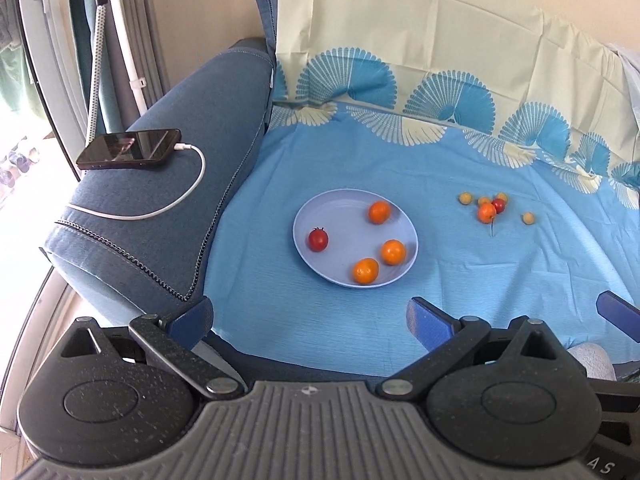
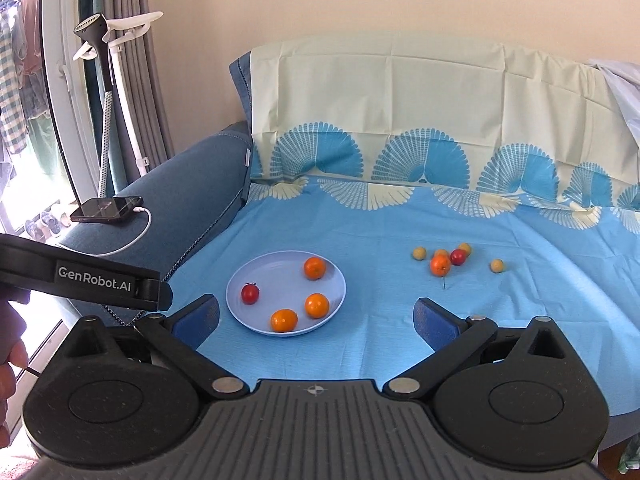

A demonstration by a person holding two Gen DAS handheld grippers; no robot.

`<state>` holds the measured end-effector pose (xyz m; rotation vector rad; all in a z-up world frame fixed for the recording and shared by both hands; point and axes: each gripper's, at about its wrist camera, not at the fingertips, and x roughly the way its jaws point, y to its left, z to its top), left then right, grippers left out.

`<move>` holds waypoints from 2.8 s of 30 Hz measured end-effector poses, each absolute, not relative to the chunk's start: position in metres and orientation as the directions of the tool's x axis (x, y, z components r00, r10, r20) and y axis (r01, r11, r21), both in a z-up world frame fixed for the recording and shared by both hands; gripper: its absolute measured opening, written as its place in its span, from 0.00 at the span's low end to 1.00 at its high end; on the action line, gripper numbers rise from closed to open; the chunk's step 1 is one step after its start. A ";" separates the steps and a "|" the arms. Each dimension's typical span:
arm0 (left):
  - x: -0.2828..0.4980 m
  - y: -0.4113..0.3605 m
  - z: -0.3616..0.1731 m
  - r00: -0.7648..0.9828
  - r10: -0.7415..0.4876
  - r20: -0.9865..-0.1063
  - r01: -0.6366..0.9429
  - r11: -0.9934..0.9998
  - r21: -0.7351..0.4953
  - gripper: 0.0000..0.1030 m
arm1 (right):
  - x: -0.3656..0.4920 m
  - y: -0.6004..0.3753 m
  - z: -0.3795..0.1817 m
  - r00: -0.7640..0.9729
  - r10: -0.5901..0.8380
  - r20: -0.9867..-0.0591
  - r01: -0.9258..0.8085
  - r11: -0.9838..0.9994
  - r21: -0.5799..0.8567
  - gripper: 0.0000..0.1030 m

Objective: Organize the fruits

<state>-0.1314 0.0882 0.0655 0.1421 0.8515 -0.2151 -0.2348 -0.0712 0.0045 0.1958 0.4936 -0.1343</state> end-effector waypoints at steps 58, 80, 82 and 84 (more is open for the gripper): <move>-0.015 -0.030 0.017 0.498 -0.142 -0.855 0.349 0.936 0.049 1.00 | -0.161 -0.184 -0.070 0.765 -0.248 -0.594 0.425 0.888 0.176 0.99; 0.128 -0.299 -0.130 0.339 -0.176 -0.924 0.472 0.882 0.005 1.00 | -0.005 -0.408 -0.207 0.698 -0.336 -0.632 0.480 0.875 0.065 0.99; 0.134 -0.308 -0.143 0.363 -0.153 -0.919 0.460 0.887 0.035 1.00 | 0.009 -0.414 -0.218 0.712 -0.311 -0.629 0.446 0.893 0.064 0.99; 0.139 -0.312 -0.159 0.354 -0.116 -0.928 0.462 0.884 0.066 1.00 | 0.024 -0.422 -0.231 0.700 -0.273 -0.660 0.428 0.900 0.080 0.99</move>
